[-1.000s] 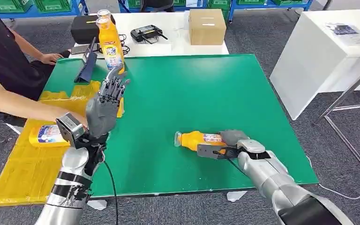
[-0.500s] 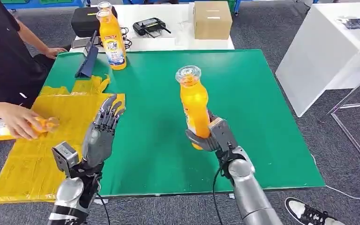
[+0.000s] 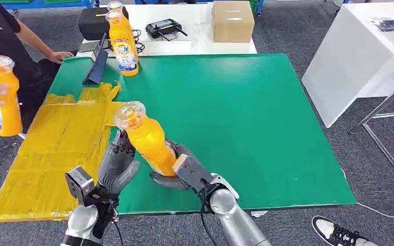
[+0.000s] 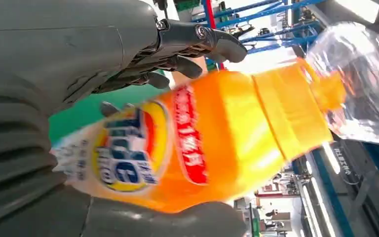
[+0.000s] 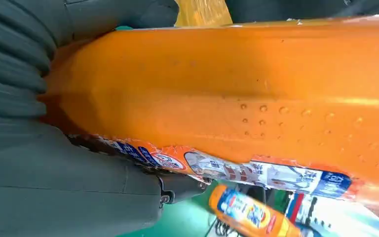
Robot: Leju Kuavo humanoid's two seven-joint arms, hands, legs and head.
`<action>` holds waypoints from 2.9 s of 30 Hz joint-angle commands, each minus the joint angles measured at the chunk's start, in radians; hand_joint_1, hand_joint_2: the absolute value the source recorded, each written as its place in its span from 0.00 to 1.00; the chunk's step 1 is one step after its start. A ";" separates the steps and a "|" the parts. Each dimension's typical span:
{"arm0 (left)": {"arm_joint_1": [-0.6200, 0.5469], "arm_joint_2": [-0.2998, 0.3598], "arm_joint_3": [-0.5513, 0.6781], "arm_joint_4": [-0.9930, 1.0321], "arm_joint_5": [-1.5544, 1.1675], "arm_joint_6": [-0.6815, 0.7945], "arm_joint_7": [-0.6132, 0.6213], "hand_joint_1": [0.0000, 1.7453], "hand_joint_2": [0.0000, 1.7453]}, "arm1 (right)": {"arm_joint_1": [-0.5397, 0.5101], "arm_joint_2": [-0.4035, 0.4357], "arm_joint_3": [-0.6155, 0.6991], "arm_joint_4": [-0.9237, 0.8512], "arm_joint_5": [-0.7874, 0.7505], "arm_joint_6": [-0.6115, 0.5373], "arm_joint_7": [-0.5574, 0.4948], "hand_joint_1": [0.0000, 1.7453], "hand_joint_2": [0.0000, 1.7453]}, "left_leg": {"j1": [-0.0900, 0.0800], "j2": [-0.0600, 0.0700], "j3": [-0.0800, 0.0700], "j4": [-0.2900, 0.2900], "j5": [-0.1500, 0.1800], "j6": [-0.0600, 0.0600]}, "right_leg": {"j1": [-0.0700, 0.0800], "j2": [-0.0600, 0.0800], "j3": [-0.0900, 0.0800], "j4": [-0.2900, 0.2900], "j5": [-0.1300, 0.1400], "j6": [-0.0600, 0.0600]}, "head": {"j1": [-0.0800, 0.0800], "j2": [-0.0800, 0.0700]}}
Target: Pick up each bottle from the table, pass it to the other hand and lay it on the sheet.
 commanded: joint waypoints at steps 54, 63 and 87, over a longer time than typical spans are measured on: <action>-0.138 0.244 0.164 0.651 -1.408 0.935 0.239 1.00 1.00 | -0.298 -0.364 0.097 -0.204 -0.083 -0.003 0.117 0.00 1.00 | -0.002 -0.004 0.003 -0.003 0.001 0.001 | -0.002 0.000 0.001 -0.001 0.000 0.000 | 0.000 0.000; -0.283 0.359 -0.140 0.898 -1.502 0.895 0.500 0.00 1.00 | -0.312 -0.350 0.127 -0.170 -0.075 -0.007 0.100 0.00 1.00 | -0.003 -0.006 0.002 -0.001 0.002 0.001 | -0.002 -0.002 0.001 0.000 -0.001 0.000 | 0.000 0.000; -0.252 0.808 -0.349 0.174 -1.502 0.968 1.189 0.00 0.00 | -0.232 -0.366 0.023 -0.113 0.049 -0.130 0.008 0.00 0.00 | 0.001 -0.002 -0.001 0.002 0.000 0.000 | 0.002 0.002 -0.003 0.002 0.000 0.000 | 0.000 0.000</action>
